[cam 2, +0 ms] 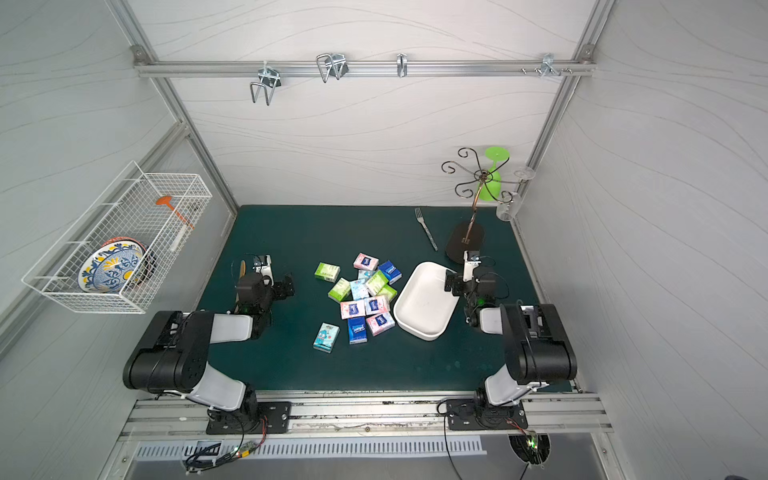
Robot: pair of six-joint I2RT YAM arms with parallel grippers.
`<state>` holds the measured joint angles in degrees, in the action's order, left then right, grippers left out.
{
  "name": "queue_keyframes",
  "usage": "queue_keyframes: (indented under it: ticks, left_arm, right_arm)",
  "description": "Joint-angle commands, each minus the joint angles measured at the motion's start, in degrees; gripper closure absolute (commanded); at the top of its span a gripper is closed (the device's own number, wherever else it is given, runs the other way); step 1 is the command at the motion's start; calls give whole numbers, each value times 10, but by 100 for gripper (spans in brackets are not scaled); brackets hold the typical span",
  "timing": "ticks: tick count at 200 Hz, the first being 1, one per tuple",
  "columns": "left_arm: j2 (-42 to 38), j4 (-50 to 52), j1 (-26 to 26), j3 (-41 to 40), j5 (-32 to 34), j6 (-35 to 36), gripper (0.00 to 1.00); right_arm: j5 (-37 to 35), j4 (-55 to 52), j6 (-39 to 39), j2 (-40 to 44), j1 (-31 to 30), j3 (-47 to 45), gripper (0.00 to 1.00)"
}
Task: Put the pocket tissues into the storage box
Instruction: Pick up the pocket tissues from the center of the board.
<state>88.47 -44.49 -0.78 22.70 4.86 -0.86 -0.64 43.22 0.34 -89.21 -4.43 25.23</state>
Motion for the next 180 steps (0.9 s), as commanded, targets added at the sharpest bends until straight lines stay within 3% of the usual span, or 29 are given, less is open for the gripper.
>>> queue_keyframes:
  ticks: [1,93,102,132,162,180]
  left_arm:
    - [6,-26,-4,18,-8,-3,0]
    - [1,-25,-17,20,-31,-9,0]
    - [-11,16,-17,40,-32,-8,0]
    - [-70,218,-17,123,-7,-26,0]
    - [-121,341,-13,180,10,-77,0]
    - [-129,419,-9,222,4,-129,0]
  right_arm:
    - [0,8,-7,-7,-2,7,1]
    - [10,5,-7,-5,0,8,1]
    - [-3,-1,-5,1,-1,13,1]
    - [-102,-203,38,71,0,100,1]
    - [-127,-416,104,121,-14,217,3]
    - [-137,-524,121,133,-54,278,4]
